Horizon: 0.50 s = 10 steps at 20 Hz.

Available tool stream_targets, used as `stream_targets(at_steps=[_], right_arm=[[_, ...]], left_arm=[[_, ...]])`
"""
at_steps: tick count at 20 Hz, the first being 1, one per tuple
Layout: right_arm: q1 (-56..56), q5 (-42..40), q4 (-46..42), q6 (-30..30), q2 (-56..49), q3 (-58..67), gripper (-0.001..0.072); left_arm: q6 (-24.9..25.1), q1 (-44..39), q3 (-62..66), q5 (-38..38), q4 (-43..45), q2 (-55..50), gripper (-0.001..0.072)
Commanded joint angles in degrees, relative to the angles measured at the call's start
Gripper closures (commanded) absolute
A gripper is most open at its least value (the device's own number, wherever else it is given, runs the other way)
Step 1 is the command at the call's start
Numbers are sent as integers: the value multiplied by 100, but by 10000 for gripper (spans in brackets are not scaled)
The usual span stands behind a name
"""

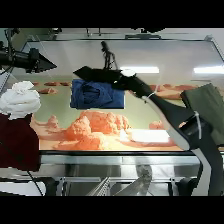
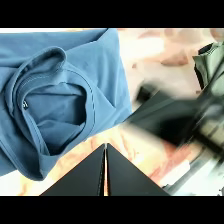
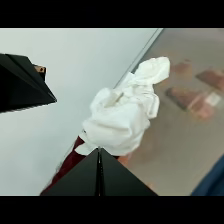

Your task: Fold the shirts.

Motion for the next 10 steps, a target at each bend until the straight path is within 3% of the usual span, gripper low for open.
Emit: stream_targets(at_steps=[1, 5, 7, 9, 10], right_arm=[[-1056, 1270, -2103, 1974, 522, 17, 699], [-1987, 2376, -4197, 3294, 933, -195, 700], [-2162, 2590, -4824, 3445, 951, -612, 700], [-2212, 2269, -4988, 3480, 933, -1263, 695], [-2205, 2048, -4885, 3477, 879, -1513, 633]], left_arm=[[11, 13, -24, -245, 4, 9, 706], [11, 11, -26, -614, 2, 9, 706], [9, 11, -28, -839, 2, 13, 706], [-13, 11, -227, -791, 2, 160, 706], [-13, 13, -446, -636, 4, 299, 706]])
